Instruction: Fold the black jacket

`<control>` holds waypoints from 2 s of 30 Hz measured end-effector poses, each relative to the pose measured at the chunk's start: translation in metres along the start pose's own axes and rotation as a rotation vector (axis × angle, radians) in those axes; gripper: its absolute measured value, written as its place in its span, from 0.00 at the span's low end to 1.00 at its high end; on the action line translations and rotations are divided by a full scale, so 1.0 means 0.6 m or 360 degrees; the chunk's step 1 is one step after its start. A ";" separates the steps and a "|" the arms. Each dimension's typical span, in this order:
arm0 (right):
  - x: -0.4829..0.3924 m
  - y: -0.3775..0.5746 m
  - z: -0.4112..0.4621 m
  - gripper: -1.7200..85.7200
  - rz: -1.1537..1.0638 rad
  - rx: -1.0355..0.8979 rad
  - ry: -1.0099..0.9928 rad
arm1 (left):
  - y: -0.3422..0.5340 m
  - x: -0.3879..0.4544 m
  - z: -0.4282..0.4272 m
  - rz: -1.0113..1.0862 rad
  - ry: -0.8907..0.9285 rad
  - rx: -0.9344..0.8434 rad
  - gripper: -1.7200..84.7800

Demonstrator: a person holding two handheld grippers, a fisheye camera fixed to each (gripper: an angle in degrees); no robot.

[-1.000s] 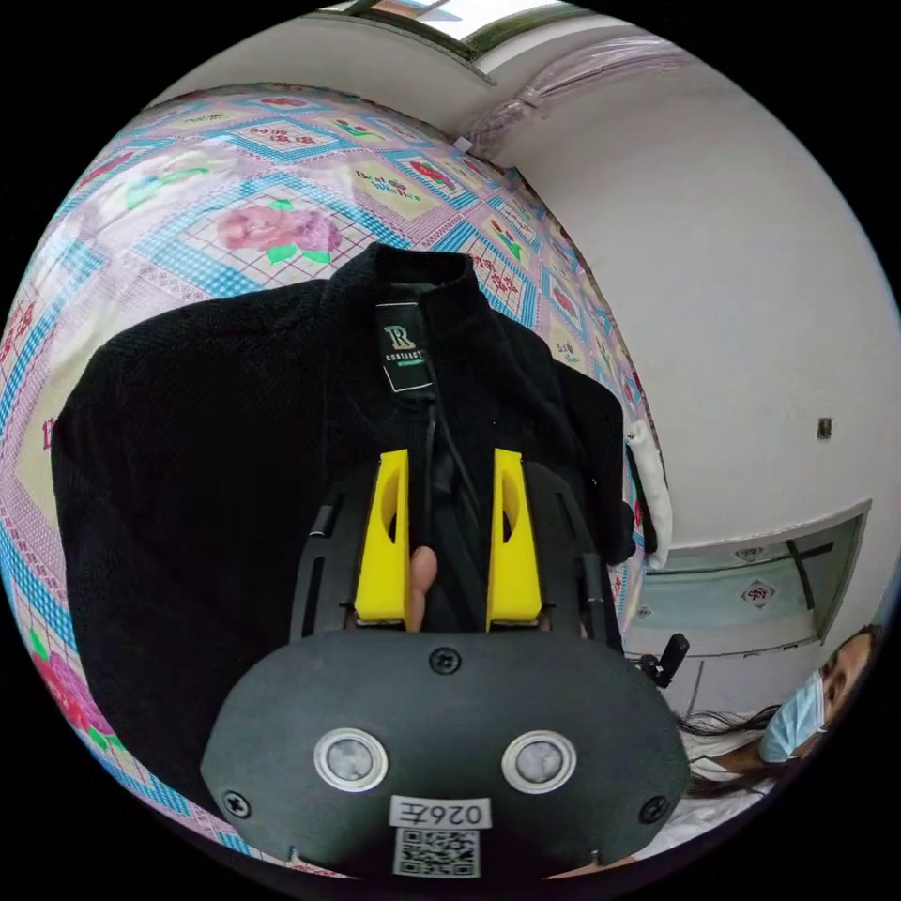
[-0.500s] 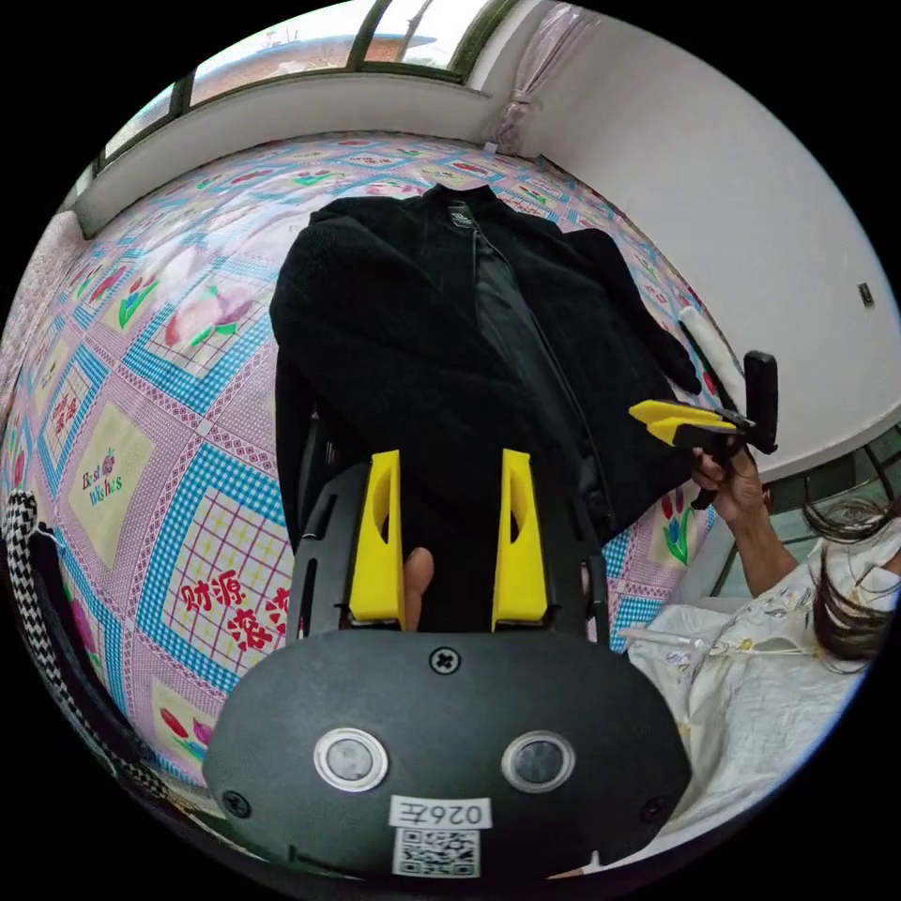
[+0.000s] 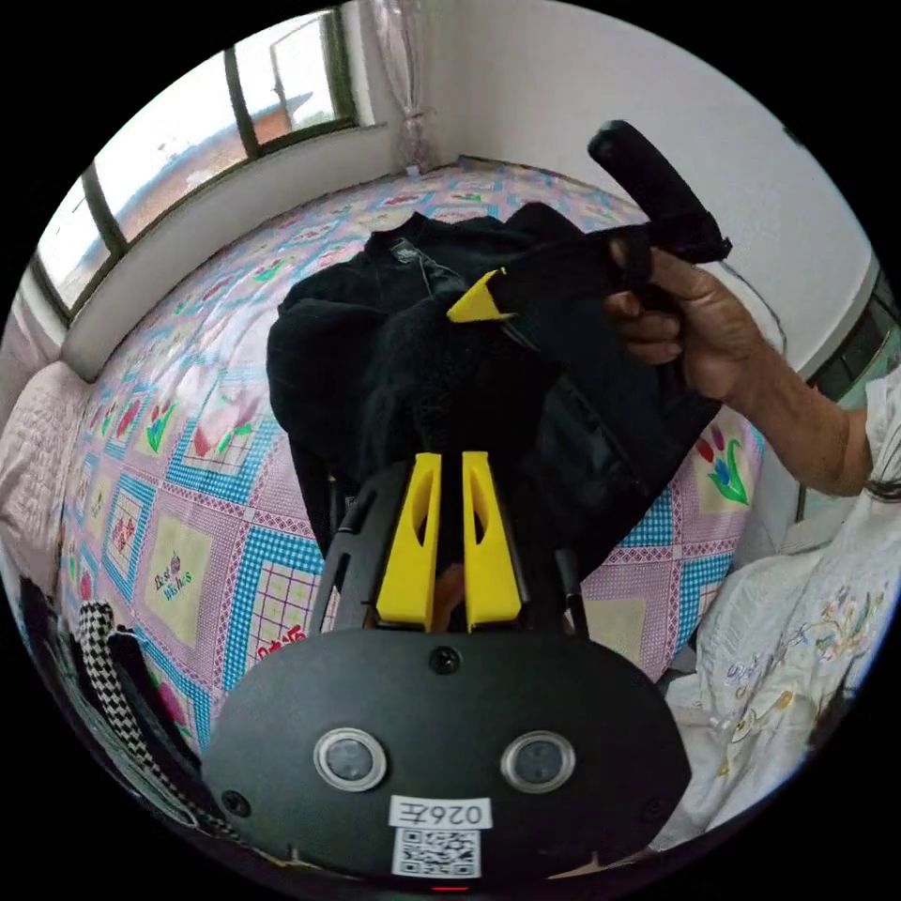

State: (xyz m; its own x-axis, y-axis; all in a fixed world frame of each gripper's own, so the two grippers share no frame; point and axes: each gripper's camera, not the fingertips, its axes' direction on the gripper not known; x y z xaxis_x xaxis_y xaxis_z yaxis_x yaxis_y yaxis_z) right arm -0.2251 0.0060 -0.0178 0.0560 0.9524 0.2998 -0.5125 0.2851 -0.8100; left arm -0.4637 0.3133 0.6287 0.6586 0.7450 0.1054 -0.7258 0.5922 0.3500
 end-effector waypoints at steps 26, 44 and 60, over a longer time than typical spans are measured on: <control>0.676 -0.046 -0.097 0.14 0.0620 0.0138 0.0665 | 0.121 0.152 0.141 0.0237 -0.0207 -0.0637 0.28; 0.705 -0.031 0.031 0.01 0.0428 -0.0115 0.0644 | 0.081 0.081 0.183 -0.0047 0.0225 -0.0661 0.02; 0.636 -0.103 0.033 0.01 0.0113 -0.0330 0.0795 | 0.057 0.070 0.172 -0.0263 0.0441 -0.0370 0.08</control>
State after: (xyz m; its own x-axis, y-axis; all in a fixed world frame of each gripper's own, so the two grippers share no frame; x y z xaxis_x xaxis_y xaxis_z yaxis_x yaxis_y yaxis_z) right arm -0.1890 0.3497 0.1564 0.4534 0.8913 0.0055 -0.3532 0.1853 -0.9170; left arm -0.4406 0.3331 0.7411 0.7151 0.6695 -0.2011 -0.6609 0.7412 0.1175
